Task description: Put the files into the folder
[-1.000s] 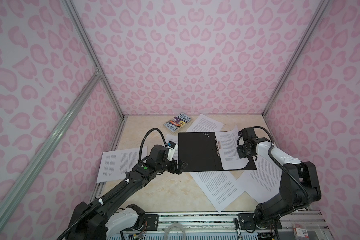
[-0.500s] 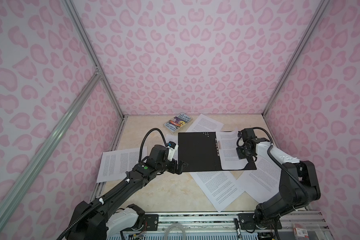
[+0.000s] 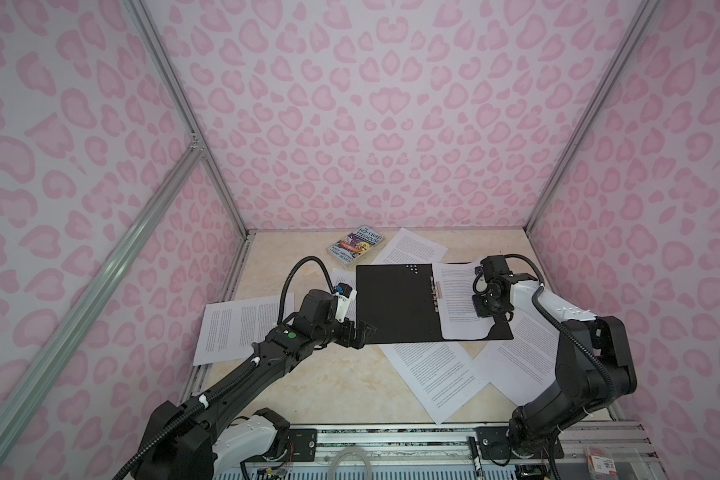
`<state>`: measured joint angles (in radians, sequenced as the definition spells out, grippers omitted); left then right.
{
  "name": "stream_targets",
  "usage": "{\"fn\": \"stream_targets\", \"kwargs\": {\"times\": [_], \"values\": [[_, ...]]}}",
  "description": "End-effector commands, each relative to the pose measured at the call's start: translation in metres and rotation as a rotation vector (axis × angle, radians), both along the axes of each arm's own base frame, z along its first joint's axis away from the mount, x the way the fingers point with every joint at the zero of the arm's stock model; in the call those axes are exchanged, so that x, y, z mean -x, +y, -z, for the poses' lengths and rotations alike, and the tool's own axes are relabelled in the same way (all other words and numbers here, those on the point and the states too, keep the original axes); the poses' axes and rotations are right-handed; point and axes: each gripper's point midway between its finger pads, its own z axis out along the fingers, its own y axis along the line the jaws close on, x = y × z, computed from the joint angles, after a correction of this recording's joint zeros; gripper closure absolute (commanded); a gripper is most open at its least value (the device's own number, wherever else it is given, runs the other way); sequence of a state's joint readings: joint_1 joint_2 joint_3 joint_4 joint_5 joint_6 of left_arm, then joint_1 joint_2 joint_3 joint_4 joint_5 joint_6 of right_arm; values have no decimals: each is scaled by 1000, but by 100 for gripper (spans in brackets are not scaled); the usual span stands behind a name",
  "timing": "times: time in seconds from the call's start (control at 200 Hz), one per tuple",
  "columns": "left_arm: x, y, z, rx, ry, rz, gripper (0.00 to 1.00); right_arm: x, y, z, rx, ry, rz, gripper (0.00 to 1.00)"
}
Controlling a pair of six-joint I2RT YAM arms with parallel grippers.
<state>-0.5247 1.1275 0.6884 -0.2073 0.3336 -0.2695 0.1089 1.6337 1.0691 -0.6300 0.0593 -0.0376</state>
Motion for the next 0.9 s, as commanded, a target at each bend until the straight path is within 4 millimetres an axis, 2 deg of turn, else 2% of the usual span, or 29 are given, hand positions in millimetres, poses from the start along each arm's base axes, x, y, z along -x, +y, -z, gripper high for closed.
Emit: {"fn": "stream_targets", "kwargs": {"times": [0.0, 0.895], "values": [[-6, -5, -10, 27, -34, 8, 3, 1, -1, 2, 9, 13, -4, 72], [-5, -6, -8, 27, -22, 8, 3, -6, -4, 1, 28, 1, -16, 73]]}}
